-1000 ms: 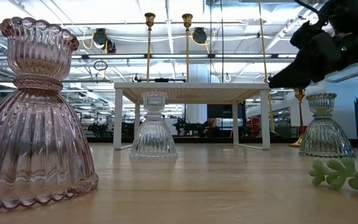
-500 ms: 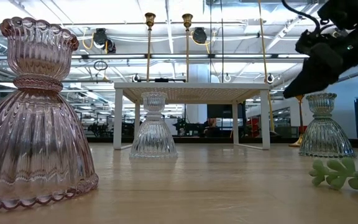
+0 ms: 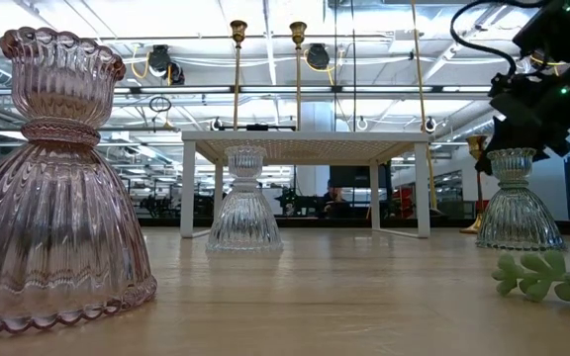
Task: Pick & Place candle stick holders
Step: Put the gold metal candle holder on the shelf
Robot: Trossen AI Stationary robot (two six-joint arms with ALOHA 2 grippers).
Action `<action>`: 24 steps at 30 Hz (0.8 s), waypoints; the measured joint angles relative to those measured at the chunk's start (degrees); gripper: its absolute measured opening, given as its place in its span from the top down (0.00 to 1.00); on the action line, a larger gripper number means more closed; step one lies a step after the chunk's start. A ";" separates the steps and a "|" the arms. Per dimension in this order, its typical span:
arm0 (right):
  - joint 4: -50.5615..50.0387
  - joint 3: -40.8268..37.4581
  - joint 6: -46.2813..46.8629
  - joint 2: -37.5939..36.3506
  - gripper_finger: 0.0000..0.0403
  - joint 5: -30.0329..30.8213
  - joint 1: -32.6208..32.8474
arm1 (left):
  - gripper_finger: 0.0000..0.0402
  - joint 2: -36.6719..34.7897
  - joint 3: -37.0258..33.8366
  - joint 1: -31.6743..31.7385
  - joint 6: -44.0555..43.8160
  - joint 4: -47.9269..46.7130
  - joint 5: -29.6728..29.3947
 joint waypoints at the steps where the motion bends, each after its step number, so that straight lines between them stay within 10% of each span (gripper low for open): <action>1: -0.42 -0.10 0.63 0.02 0.62 0.97 0.00 | 0.79 0.00 0.00 0.00 0.02 0.00 0.00; 15: 0.41 -1.39 6.47 2.93 0.62 14.73 -0.15 | 0.79 0.00 0.00 0.00 0.94 0.00 0.00; 24: 25.06 -10.71 -6.75 5.41 0.62 23.52 -0.15 | 0.79 0.00 0.00 0.00 5.26 3.65 0.17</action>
